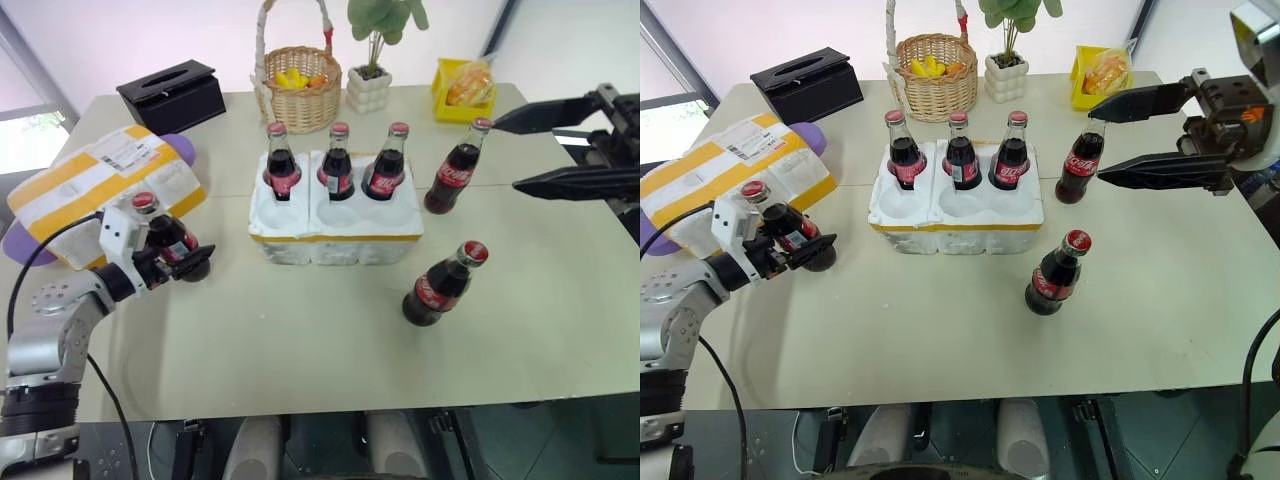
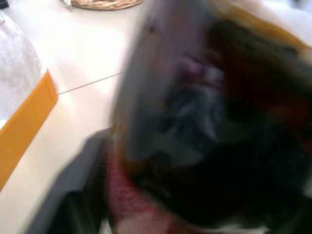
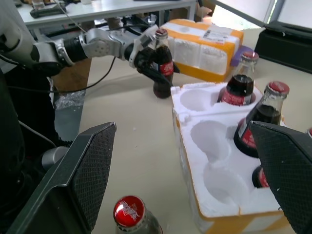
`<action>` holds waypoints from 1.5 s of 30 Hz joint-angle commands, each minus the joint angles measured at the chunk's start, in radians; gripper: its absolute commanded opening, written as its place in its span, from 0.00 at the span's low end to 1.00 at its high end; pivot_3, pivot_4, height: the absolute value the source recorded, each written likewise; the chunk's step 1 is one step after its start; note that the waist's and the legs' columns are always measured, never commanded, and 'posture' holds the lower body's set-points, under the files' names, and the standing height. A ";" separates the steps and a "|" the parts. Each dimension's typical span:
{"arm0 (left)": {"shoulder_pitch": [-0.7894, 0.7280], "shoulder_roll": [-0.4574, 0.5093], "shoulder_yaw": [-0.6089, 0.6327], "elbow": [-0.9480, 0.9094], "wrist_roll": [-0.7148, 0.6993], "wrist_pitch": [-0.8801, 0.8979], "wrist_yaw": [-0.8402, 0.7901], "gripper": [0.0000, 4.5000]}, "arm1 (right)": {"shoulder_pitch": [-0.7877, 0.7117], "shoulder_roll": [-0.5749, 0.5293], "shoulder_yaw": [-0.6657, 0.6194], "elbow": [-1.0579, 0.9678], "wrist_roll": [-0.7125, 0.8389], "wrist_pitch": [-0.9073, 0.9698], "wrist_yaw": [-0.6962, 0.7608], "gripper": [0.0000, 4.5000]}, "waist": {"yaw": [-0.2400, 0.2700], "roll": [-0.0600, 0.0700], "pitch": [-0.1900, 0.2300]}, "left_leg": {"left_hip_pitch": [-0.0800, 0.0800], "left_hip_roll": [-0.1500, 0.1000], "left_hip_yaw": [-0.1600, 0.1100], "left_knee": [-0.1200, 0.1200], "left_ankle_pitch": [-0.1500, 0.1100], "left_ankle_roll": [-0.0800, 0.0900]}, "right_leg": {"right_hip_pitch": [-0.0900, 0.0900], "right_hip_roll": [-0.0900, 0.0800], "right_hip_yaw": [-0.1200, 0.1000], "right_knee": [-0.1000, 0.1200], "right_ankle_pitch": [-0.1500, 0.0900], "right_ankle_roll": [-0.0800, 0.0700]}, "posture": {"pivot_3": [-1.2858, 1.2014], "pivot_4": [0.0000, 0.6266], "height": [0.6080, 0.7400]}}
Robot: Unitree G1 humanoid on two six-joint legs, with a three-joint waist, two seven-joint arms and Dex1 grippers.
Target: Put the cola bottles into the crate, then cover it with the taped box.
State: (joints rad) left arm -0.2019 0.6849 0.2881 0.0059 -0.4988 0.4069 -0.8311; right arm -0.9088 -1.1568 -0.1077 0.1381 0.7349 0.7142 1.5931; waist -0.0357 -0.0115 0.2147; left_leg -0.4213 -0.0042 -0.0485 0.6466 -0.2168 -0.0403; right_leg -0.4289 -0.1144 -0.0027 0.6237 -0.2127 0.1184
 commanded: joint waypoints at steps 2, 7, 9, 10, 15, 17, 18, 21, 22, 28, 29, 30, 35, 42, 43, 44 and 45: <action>-0.005 0.016 0.027 -0.031 -0.023 0.003 -0.015 0.64 | -0.010 -0.007 -0.043 -0.020 0.000 -0.011 -0.006 1.00 | 0.000 0.000 0.000 | 0.000 0.000 0.000 0.000 0.000 0.000 | 0.000 0.000 0.000 0.000 0.000 0.000 | 0.52 0.24 1.00; -0.018 0.042 0.060 -0.073 -0.067 0.064 -0.012 0.64 | -0.004 -0.001 -0.037 -0.008 -0.015 -0.025 -0.006 1.00 | 0.000 0.000 0.000 | 0.000 0.000 0.000 0.000 0.000 0.000 | 0.000 0.000 0.000 0.000 0.000 0.000 | 0.52 0.24 1.00; -0.037 0.063 0.071 -0.102 -0.102 0.115 -0.011 0.64 | 0.000 -0.001 -0.035 0.004 -0.026 -0.036 -0.004 1.00 | 0.000 0.000 0.000 | 0.000 0.000 0.000 0.000 0.000 0.000 | 0.000 0.000 0.000 0.000 0.000 0.000 | 0.52 0.24 1.00; -0.053 0.077 0.079 -0.123 -0.131 0.151 -0.018 0.64 | 0.000 -0.002 -0.036 0.014 -0.030 -0.036 -0.004 1.00 | 0.000 0.000 0.000 | 0.000 0.000 0.000 0.000 0.000 0.000 | 0.000 0.000 0.000 0.000 0.000 0.000 | 0.52 0.24 1.00; -0.170 0.142 0.088 -0.194 -0.259 0.296 -0.034 0.64 | -0.001 0.000 -0.040 0.036 -0.038 -0.042 -0.008 1.00 | 0.008 -0.001 0.001 | -0.002 0.000 -0.001 0.001 0.000 0.000 | -0.001 0.000 0.000 0.000 0.000 0.000 | 0.52 0.24 1.00; -0.239 0.157 0.073 -0.203 -0.291 0.337 -0.035 0.64 | 0.004 0.003 -0.044 0.034 -0.037 -0.042 -0.013 1.00 | 0.016 -0.001 0.001 | -0.002 0.000 -0.001 0.001 0.000 0.000 | -0.001 0.000 0.000 0.000 0.000 0.000 | 0.52 0.24 1.00; -0.267 0.161 0.065 -0.204 -0.300 0.351 -0.036 0.64 | 0.006 0.005 -0.046 0.033 -0.037 -0.043 -0.014 1.00 | 0.017 -0.001 0.001 | -0.002 0.000 -0.001 0.001 0.000 0.000 | -0.001 0.000 0.000 0.000 0.000 0.000 | 0.52 0.24 1.00; -0.393 0.154 0.016 -0.189 -0.325 0.394 -0.045 0.64 | 0.025 0.012 -0.054 0.024 -0.038 -0.048 -0.024 1.00 | 0.020 -0.001 0.001 | -0.003 0.000 -0.001 0.001 0.000 0.000 | -0.001 0.000 0.000 0.000 0.000 0.001 | 0.52 0.24 1.00; -0.443 0.144 -0.013 -0.178 -0.324 0.404 -0.053 0.64 | 0.033 0.013 -0.058 0.021 -0.036 -0.048 -0.027 1.00 | 0.023 -0.001 0.001 | -0.003 0.000 -0.001 0.001 0.000 0.000 | -0.001 0.001 0.000 0.000 0.000 0.001 | 0.52 0.24 1.00; -0.660 0.042 -0.207 -0.021 -0.207 0.336 -0.117 0.64 | 0.065 0.022 -0.081 -0.004 -0.028 -0.042 -0.050 1.00 | 0.022 -0.001 0.001 | -0.003 -0.001 -0.001 0.002 0.000 0.000 | 0.000 0.001 0.000 -0.001 0.002 0.003 | 0.52 0.24 1.00; -0.687 0.023 -0.225 0.012 -0.189 0.323 -0.123 0.64 | 0.071 0.023 -0.084 -0.008 -0.028 -0.041 -0.053 1.00 | 0.022 -0.001 0.001 | -0.003 -0.001 -0.001 0.002 0.000 0.000 | 0.000 0.001 0.000 -0.001 0.002 0.004 | 0.52 0.24 1.00; -0.716 0.002 -0.240 0.049 -0.172 0.313 -0.129 0.64 | 0.078 0.024 -0.089 -0.015 -0.027 -0.040 -0.057 1.00 | 0.021 -0.001 0.001 | -0.003 -0.001 -0.002 0.002 0.000 0.000 | 0.000 0.001 0.000 -0.001 0.002 0.004 | 0.52 0.24 1.00; -0.767 -0.051 -0.303 0.169 -0.089 0.244 -0.192 0.64 | 0.117 0.025 -0.122 -0.054 -0.010 -0.019 -0.087 1.00 | 0.014 -0.001 0.001 | -0.003 -0.001 -0.002 0.001 0.000 0.000 | 0.000 0.001 0.000 -0.001 0.002 0.004 | 0.52 0.24 1.00; -0.748 -0.078 -0.329 0.192 -0.050 0.236 -0.250 0.64 | 0.154 0.020 -0.157 -0.083 0.008 -0.001 -0.125 1.00 | 0.021 -0.001 0.001 | -0.004 -0.001 -0.002 0.002 0.000 0.000 | -0.001 0.001 0.000 -0.001 0.002 0.005 | 0.52 0.24 1.00; -0.743 -0.077 -0.336 0.185 -0.046 0.238 -0.260 0.64 | 0.153 0.022 -0.157 -0.082 0.008 -0.001 -0.129 1.00 | 0.022 -0.001 0.001 | -0.004 -0.001 -0.002 0.003 0.000 0.000 | -0.001 0.001 0.000 -0.001 0.002 0.005 | 0.52 0.24 1.00; -0.741 -0.079 -0.339 0.180 -0.043 0.240 -0.266 0.64 | 0.154 0.024 -0.156 -0.081 0.008 -0.003 -0.131 1.00 | 0.022 -0.001 0.001 | -0.004 -0.001 -0.002 0.003 0.000 0.000 | -0.001 0.001 0.000 -0.001 0.002 0.005 | 0.52 0.24 1.00; -0.739 -0.080 -0.344 0.176 -0.040 0.246 -0.271 0.64 | 0.153 0.026 -0.154 -0.080 0.007 -0.005 -0.134 1.00 | 0.022 -0.001 0.001 | -0.004 -0.001 -0.002 0.002 0.000 0.000 | -0.001 0.001 0.000 -0.001 0.002 0.005 | 0.52 0.24 1.00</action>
State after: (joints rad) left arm -0.9223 0.6039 -0.0671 0.2305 -0.5336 0.6778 -1.0834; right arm -0.7480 -1.1232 -0.2183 0.0790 0.7262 0.7133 1.4654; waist -0.0140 -0.0127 0.2156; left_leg -0.4253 -0.0049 -0.0510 0.6489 -0.2163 -0.0400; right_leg -0.4297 -0.1130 -0.0027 0.6229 -0.2105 0.1231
